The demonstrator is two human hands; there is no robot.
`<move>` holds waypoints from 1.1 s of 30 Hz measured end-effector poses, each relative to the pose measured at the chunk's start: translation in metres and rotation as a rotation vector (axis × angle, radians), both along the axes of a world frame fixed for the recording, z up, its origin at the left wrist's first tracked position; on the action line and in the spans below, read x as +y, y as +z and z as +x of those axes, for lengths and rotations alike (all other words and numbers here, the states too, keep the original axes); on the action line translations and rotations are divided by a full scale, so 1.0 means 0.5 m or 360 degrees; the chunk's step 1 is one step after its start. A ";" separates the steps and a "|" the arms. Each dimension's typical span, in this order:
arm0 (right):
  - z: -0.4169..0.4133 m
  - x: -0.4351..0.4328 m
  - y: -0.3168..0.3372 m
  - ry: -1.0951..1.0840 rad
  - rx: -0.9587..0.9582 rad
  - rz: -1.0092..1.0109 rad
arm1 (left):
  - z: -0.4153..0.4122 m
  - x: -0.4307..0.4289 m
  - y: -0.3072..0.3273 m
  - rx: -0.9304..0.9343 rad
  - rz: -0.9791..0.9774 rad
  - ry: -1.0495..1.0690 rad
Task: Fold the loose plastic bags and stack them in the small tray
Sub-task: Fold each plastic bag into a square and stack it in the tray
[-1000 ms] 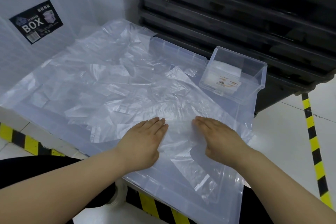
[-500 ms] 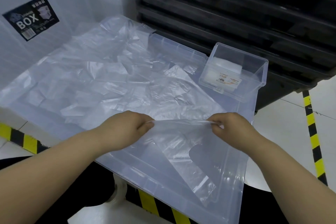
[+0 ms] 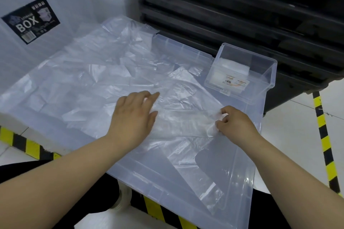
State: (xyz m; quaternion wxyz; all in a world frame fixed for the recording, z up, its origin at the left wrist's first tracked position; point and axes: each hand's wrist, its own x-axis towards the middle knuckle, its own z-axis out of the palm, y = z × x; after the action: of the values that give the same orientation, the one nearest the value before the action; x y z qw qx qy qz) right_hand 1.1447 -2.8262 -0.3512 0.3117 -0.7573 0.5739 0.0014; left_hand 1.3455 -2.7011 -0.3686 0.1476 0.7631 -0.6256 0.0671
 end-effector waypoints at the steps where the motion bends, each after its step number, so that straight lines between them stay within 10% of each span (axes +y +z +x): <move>1: 0.000 0.002 -0.001 0.0017 -0.0002 -0.0030 | -0.014 -0.001 -0.005 -0.0032 0.0018 -0.0085; 9: 0.005 0.013 -0.006 0.0155 0.0339 -0.0161 | -0.065 -0.006 -0.034 -0.0172 0.0711 -0.0360; 12: 0.018 0.024 -0.003 0.0321 0.0662 -0.0665 | -0.063 -0.012 -0.027 -0.0100 0.0710 -0.0227; 15: 0.046 0.044 -0.035 0.0492 0.0297 -0.1185 | -0.063 -0.008 -0.046 -0.0095 0.0693 -0.0286; 20: 0.072 0.097 -0.082 0.0932 0.0225 -0.0702 | -0.064 -0.008 -0.044 0.0005 0.0761 -0.0218; 33: 0.011 0.057 -0.061 0.0812 0.0425 -0.0411 | -0.003 -0.013 -0.001 0.0455 0.0343 -0.0107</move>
State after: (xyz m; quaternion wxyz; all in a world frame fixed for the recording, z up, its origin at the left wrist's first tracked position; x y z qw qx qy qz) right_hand 1.1503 -2.7976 -0.3819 0.1246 -0.9033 0.3966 0.1062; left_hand 1.3442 -2.7076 -0.3689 0.1545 0.7550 -0.6269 -0.1144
